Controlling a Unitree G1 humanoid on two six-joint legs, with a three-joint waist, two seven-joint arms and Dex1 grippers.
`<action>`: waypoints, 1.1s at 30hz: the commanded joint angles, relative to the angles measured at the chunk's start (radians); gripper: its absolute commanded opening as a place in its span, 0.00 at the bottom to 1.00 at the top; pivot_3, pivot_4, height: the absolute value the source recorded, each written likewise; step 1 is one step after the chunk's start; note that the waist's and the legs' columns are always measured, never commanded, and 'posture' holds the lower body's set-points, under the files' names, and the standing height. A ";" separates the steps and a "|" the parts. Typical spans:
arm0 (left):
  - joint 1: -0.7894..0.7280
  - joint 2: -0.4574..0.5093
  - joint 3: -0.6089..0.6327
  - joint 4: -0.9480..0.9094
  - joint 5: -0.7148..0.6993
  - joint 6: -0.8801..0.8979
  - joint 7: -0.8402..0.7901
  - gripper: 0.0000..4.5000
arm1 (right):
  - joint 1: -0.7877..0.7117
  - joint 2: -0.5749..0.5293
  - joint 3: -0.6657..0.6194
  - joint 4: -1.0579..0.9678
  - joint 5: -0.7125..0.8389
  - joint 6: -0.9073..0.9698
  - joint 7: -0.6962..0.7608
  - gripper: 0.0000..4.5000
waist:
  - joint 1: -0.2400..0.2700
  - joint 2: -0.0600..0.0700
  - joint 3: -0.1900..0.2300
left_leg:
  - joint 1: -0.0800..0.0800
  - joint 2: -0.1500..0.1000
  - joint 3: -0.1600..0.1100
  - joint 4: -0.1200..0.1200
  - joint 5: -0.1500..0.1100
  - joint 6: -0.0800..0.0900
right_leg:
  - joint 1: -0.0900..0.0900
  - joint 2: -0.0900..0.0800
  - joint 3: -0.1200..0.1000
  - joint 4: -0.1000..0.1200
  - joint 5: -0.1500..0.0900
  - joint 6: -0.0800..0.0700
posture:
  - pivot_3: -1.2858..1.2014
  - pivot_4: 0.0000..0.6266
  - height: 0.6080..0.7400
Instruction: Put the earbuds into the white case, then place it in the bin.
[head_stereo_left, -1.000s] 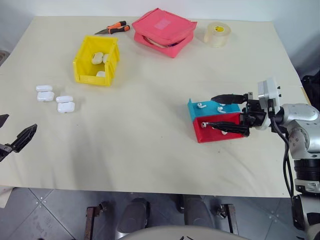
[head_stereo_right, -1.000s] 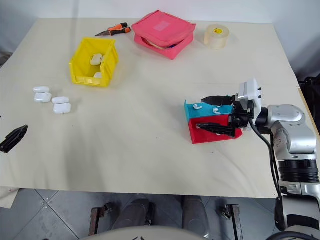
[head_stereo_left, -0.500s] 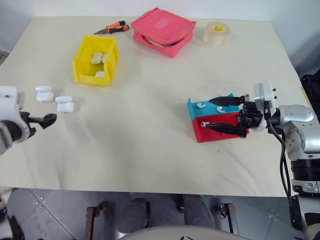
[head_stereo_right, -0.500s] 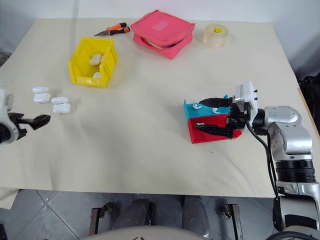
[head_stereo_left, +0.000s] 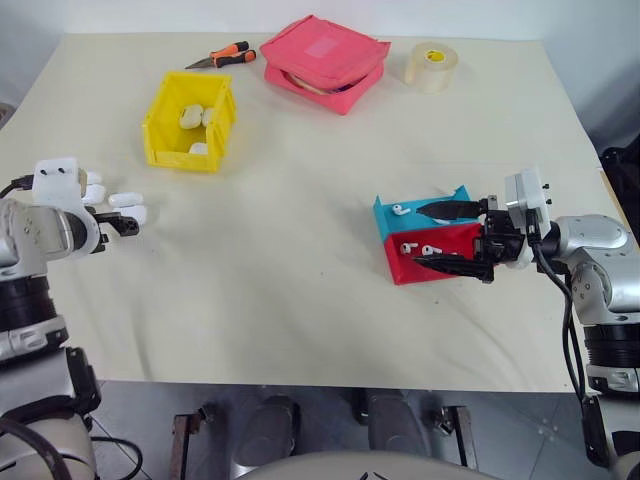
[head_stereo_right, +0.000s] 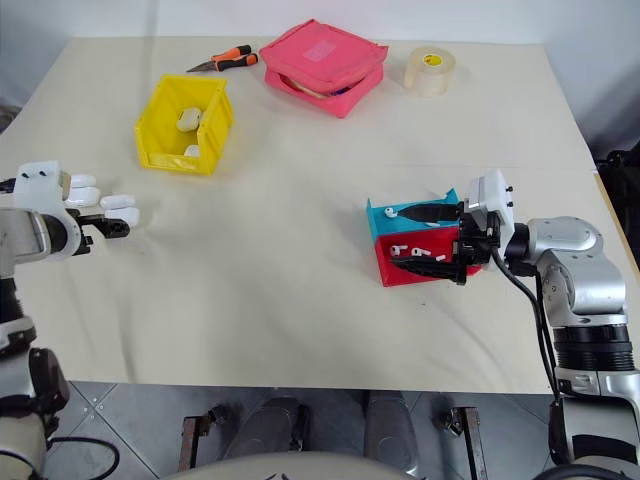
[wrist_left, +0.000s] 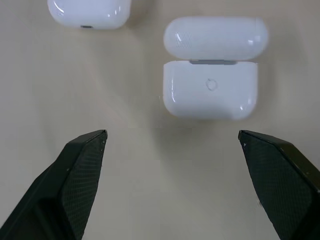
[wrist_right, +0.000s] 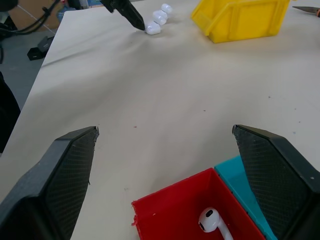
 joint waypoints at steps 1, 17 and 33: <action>-0.084 -0.012 -0.009 0.111 0.048 -0.076 0.014 1.00 | 0.007 -0.019 -0.016 -0.044 0.011 0.000 0.008 1.00 | 0.000 0.000 0.000 | 0.000 0.000 0.000 0.000 0.000 0.000 | 0.000 0.000 0.000 0.000 0.000 0.000 | 0.52 0.24 1.00; -0.252 -0.122 0.074 0.382 0.108 -0.182 0.124 1.00 | 0.017 -0.028 -0.024 -0.055 0.009 0.010 -0.004 1.00 | 0.003 0.000 0.000 | 0.000 -0.002 0.000 0.002 0.000 0.000 | 0.000 -0.002 -0.002 0.003 0.000 0.000 | 0.52 0.24 1.00; -0.311 -0.242 0.320 0.379 0.173 -0.055 0.364 1.00 | -0.007 -0.015 -0.003 -0.032 -0.012 0.006 -0.018 1.00 | 0.001 0.000 0.000 | 0.000 -0.003 0.000 0.002 0.000 0.000 | -0.001 -0.003 -0.002 0.004 0.000 0.000 | 0.52 0.24 1.00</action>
